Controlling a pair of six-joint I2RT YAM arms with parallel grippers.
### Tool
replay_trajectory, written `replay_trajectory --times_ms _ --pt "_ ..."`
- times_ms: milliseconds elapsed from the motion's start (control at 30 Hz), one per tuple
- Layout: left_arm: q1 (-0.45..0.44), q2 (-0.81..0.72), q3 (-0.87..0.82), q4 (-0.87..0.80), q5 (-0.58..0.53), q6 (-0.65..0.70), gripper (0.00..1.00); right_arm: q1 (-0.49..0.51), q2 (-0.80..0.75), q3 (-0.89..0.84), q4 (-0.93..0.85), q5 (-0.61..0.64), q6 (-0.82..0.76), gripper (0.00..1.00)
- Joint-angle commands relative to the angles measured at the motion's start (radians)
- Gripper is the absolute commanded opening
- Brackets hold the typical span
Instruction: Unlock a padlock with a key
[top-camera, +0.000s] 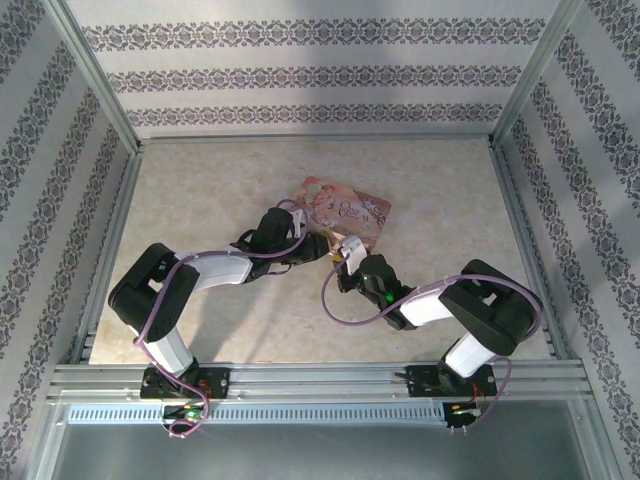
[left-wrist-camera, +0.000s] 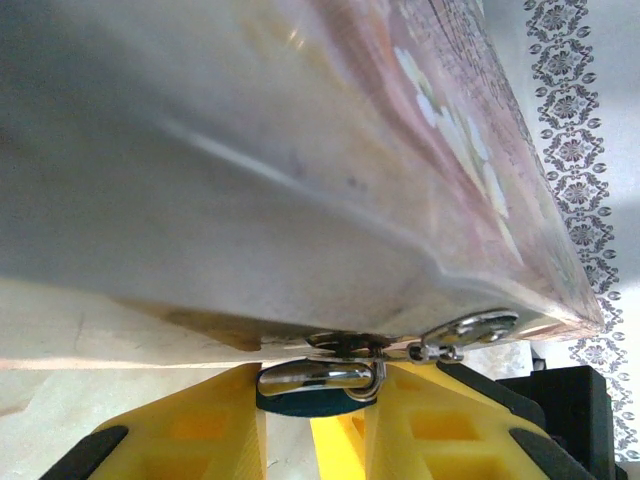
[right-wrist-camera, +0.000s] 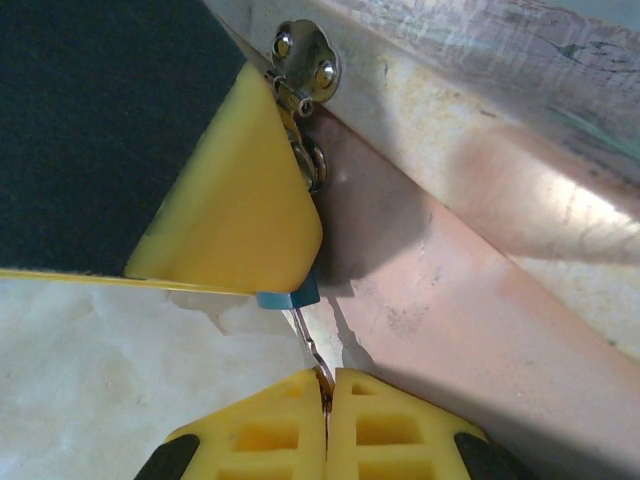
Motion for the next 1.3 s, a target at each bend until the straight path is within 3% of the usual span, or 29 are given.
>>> replay_trajectory --times_ms 0,800,1267 --pt "-0.016 -0.039 0.021 0.038 0.048 -0.021 0.26 -0.024 0.023 -0.001 0.095 -0.007 -0.008 0.0" --pt "-0.032 -0.06 0.049 0.005 0.057 -0.038 0.26 -0.067 0.205 0.054 0.305 -0.078 -0.104 0.0" --pt "-0.034 -0.068 0.064 0.001 0.082 -0.068 0.26 -0.1 0.166 0.056 0.311 -0.211 -0.072 0.0"
